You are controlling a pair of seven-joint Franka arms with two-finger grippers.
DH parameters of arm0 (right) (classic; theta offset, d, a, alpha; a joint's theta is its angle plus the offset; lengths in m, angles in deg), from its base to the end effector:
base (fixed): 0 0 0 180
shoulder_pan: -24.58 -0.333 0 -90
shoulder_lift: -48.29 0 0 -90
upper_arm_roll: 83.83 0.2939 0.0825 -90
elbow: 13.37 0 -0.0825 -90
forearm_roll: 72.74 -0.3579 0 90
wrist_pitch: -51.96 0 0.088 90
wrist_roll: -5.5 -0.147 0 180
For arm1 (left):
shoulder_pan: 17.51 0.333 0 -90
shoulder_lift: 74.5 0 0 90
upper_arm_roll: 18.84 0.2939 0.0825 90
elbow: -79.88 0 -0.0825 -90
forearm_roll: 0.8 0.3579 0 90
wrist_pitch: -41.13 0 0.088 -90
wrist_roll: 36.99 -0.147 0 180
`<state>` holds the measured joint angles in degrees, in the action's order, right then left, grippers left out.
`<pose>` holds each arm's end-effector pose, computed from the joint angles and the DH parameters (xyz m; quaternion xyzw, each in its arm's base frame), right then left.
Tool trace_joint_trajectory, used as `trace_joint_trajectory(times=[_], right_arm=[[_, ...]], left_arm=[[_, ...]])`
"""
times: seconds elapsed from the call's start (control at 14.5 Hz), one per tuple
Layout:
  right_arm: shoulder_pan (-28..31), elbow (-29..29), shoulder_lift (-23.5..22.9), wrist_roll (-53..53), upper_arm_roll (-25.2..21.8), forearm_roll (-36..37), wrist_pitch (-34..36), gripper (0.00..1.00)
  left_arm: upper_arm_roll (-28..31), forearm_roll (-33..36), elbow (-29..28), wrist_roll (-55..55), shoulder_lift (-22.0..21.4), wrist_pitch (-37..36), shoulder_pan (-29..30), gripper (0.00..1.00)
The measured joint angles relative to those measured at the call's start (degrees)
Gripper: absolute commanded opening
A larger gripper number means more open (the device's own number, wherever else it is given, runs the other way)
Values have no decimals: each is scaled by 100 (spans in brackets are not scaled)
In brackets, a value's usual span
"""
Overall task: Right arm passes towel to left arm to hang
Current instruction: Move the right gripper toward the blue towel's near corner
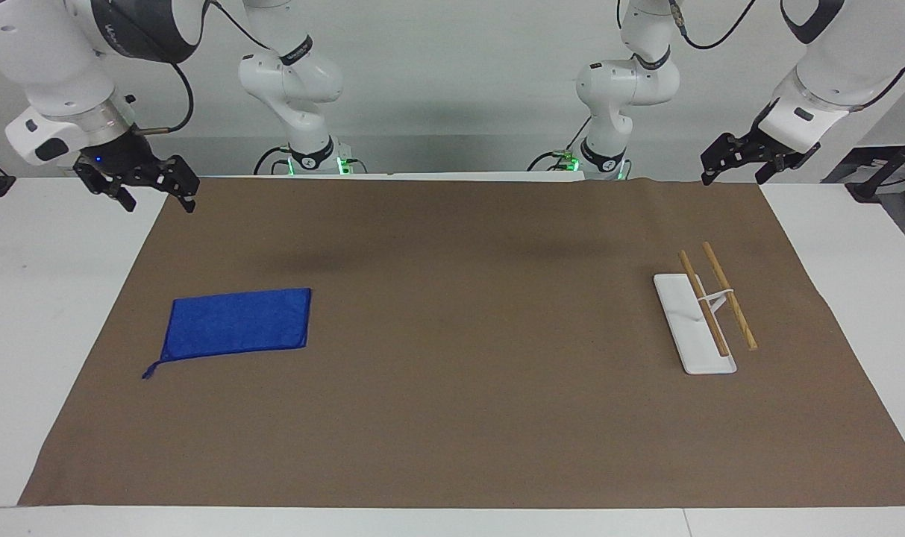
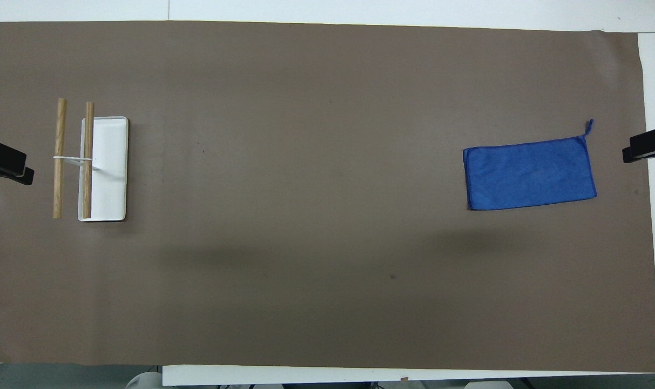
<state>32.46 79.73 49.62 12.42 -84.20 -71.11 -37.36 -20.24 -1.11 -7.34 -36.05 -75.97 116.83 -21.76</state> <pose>0.5116 -0.0785 0.5496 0.9996 -0.0115 -0.0231 0.0112 0.4843 -0.0490 0.5776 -0.9953 0.0413 0.0876 0.0027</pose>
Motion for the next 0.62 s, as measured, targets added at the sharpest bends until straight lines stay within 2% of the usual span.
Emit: trace_joint_trajectory(times=[0.48, 0.62], right_arm=[[3, 39, -117, 261, -20, 0, -18, 100], [42, 310, -277, 530, -64, 0, -494, 100]], left_arm=[[0, 0, 0, 0, 0, 0, 0, 100], [0, 0, 0, 0, 0, 0, 0, 100]])
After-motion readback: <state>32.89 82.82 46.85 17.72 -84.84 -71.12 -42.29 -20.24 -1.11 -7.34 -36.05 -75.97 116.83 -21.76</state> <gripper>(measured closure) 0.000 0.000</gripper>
